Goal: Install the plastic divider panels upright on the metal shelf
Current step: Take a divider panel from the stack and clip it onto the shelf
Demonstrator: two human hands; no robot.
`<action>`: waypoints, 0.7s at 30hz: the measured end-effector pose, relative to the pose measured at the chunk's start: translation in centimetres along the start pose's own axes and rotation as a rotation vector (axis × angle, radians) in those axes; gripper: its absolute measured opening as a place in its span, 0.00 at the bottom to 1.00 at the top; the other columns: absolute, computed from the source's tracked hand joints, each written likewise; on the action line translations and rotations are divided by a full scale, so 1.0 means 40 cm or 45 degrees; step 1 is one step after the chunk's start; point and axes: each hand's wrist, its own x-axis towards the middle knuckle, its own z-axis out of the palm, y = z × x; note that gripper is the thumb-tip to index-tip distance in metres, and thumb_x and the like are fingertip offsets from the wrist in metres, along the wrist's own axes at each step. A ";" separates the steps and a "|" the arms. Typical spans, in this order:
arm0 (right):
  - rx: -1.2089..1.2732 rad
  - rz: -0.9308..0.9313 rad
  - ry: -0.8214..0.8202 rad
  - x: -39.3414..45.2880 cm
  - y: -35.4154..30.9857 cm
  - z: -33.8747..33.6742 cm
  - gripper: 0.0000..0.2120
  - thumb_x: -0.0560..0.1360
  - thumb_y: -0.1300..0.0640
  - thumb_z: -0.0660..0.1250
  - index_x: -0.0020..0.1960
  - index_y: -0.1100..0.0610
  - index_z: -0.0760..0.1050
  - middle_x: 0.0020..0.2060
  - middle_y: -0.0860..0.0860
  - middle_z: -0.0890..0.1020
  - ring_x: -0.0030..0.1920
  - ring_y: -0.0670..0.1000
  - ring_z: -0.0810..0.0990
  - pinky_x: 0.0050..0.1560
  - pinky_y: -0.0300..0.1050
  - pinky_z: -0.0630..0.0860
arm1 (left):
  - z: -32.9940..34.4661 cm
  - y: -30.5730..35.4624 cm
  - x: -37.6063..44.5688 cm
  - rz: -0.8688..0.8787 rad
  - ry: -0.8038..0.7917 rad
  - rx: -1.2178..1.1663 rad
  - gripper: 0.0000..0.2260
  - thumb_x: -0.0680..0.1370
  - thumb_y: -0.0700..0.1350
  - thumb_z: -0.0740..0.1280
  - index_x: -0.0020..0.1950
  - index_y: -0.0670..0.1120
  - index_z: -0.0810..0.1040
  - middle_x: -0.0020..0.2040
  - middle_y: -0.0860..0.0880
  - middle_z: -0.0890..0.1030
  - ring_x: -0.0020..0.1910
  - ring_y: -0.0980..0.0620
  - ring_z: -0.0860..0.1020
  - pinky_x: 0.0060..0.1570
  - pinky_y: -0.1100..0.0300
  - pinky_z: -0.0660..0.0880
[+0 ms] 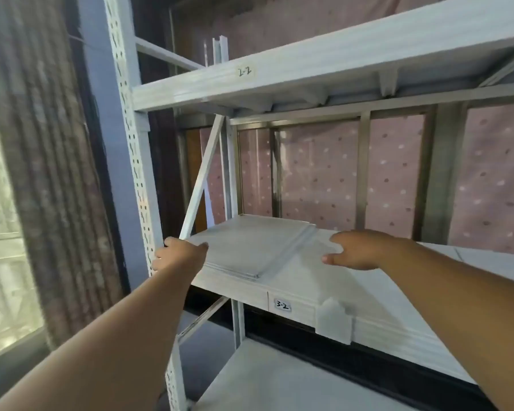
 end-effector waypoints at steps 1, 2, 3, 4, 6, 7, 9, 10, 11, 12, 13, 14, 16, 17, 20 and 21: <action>-0.019 -0.027 -0.008 0.015 -0.018 0.005 0.42 0.77 0.28 0.56 0.82 0.52 0.56 0.81 0.51 0.61 0.78 0.56 0.64 0.74 0.52 0.64 | 0.004 -0.001 0.011 -0.082 -0.030 -0.085 0.41 0.74 0.66 0.73 0.75 0.40 0.67 0.68 0.36 0.76 0.64 0.37 0.78 0.63 0.43 0.80; -0.042 -0.029 -0.005 0.027 -0.035 0.008 0.42 0.77 0.28 0.56 0.82 0.52 0.56 0.81 0.50 0.61 0.78 0.55 0.64 0.73 0.52 0.65 | 0.010 -0.004 0.023 -0.150 -0.058 -0.135 0.43 0.73 0.66 0.74 0.77 0.39 0.66 0.69 0.37 0.76 0.65 0.37 0.78 0.63 0.43 0.80; -0.060 -0.048 -0.002 0.039 -0.053 0.015 0.42 0.77 0.28 0.55 0.82 0.52 0.56 0.81 0.50 0.61 0.78 0.55 0.64 0.73 0.52 0.65 | 0.019 -0.007 0.033 -0.190 -0.104 -0.176 0.46 0.73 0.68 0.74 0.78 0.38 0.66 0.71 0.37 0.75 0.67 0.37 0.78 0.64 0.43 0.80; -0.073 -0.061 -0.019 0.044 -0.072 0.022 0.41 0.77 0.28 0.55 0.82 0.52 0.56 0.81 0.51 0.61 0.78 0.55 0.64 0.73 0.52 0.66 | 0.027 -0.012 0.037 -0.203 -0.133 -0.192 0.48 0.72 0.69 0.74 0.79 0.37 0.65 0.72 0.37 0.75 0.68 0.37 0.78 0.65 0.43 0.80; -0.102 -0.103 -0.030 0.061 -0.105 0.034 0.40 0.78 0.29 0.56 0.81 0.53 0.58 0.80 0.52 0.64 0.76 0.56 0.67 0.71 0.52 0.68 | 0.049 -0.021 0.040 -0.196 -0.162 -0.137 0.52 0.71 0.71 0.73 0.81 0.37 0.61 0.75 0.37 0.73 0.70 0.37 0.76 0.68 0.43 0.78; -0.112 -0.126 -0.023 0.069 -0.118 0.038 0.40 0.78 0.29 0.56 0.80 0.53 0.60 0.79 0.52 0.66 0.75 0.56 0.69 0.70 0.52 0.70 | 0.060 -0.027 0.041 -0.194 -0.165 -0.118 0.54 0.71 0.71 0.72 0.82 0.36 0.59 0.77 0.37 0.71 0.72 0.38 0.75 0.70 0.44 0.77; -0.127 -0.155 -0.011 0.078 -0.144 0.040 0.39 0.77 0.29 0.56 0.79 0.52 0.62 0.78 0.52 0.68 0.73 0.56 0.71 0.68 0.54 0.72 | 0.081 -0.041 0.035 -0.242 -0.207 -0.189 0.53 0.71 0.69 0.74 0.82 0.36 0.58 0.76 0.37 0.72 0.72 0.38 0.75 0.71 0.44 0.76; -0.126 -0.168 -0.008 0.080 -0.156 0.040 0.39 0.77 0.29 0.56 0.79 0.52 0.63 0.77 0.53 0.69 0.72 0.56 0.72 0.68 0.55 0.72 | 0.091 -0.048 0.034 -0.284 -0.236 -0.309 0.51 0.71 0.66 0.76 0.80 0.37 0.61 0.73 0.37 0.74 0.69 0.38 0.77 0.70 0.45 0.77; -0.125 -0.180 -0.008 0.082 -0.167 0.041 0.38 0.77 0.29 0.56 0.78 0.53 0.64 0.77 0.53 0.70 0.72 0.57 0.72 0.68 0.55 0.73 | 0.100 -0.055 0.037 -0.306 -0.257 -0.411 0.46 0.71 0.63 0.77 0.78 0.37 0.65 0.70 0.37 0.76 0.66 0.38 0.78 0.68 0.44 0.78; -0.123 -0.190 -0.010 0.085 -0.176 0.042 0.38 0.77 0.29 0.56 0.77 0.53 0.65 0.76 0.54 0.70 0.71 0.57 0.72 0.67 0.56 0.73 | 0.106 -0.059 0.040 -0.309 -0.280 -0.483 0.41 0.72 0.60 0.77 0.75 0.38 0.69 0.67 0.38 0.78 0.64 0.38 0.79 0.67 0.44 0.79; -0.124 -0.202 -0.011 0.087 -0.183 0.043 0.38 0.77 0.28 0.56 0.76 0.53 0.66 0.75 0.55 0.71 0.71 0.57 0.73 0.67 0.56 0.73 | 0.108 -0.062 0.045 -0.302 -0.301 -0.518 0.35 0.73 0.56 0.76 0.72 0.38 0.72 0.64 0.38 0.79 0.62 0.38 0.79 0.66 0.43 0.79; -0.118 -0.209 -0.011 0.088 -0.190 0.042 0.37 0.77 0.28 0.56 0.76 0.53 0.67 0.75 0.55 0.71 0.70 0.58 0.73 0.66 0.56 0.74 | 0.106 -0.065 0.051 -0.291 -0.318 -0.542 0.29 0.74 0.53 0.75 0.69 0.39 0.74 0.61 0.39 0.80 0.61 0.38 0.79 0.66 0.42 0.79; -0.096 -0.214 -0.009 0.088 -0.198 0.043 0.37 0.77 0.28 0.56 0.75 0.52 0.68 0.74 0.55 0.71 0.69 0.58 0.73 0.65 0.57 0.74 | 0.096 -0.070 0.055 -0.282 -0.344 -0.568 0.17 0.77 0.48 0.73 0.61 0.41 0.76 0.50 0.41 0.78 0.55 0.39 0.78 0.66 0.41 0.79; -0.084 -0.217 -0.008 0.086 -0.200 0.045 0.36 0.77 0.28 0.56 0.75 0.52 0.68 0.75 0.55 0.70 0.70 0.58 0.73 0.66 0.57 0.73 | 0.090 -0.075 0.056 -0.288 -0.349 -0.592 0.12 0.77 0.46 0.72 0.56 0.42 0.75 0.46 0.43 0.76 0.50 0.40 0.77 0.65 0.40 0.79; -0.068 -0.225 -0.028 0.076 -0.206 0.046 0.36 0.77 0.28 0.56 0.74 0.53 0.67 0.76 0.55 0.69 0.71 0.57 0.71 0.66 0.56 0.72 | 0.061 -0.092 0.053 -0.351 -0.359 -0.680 0.10 0.77 0.43 0.74 0.47 0.44 0.73 0.47 0.41 0.76 0.45 0.40 0.78 0.45 0.45 0.84; -0.069 -0.233 -0.029 0.072 -0.209 0.044 0.36 0.77 0.28 0.56 0.74 0.53 0.67 0.76 0.56 0.69 0.71 0.57 0.71 0.66 0.55 0.72 | 0.048 -0.097 0.049 -0.372 -0.351 -0.700 0.10 0.77 0.42 0.75 0.47 0.44 0.74 0.49 0.40 0.77 0.47 0.40 0.79 0.37 0.47 0.83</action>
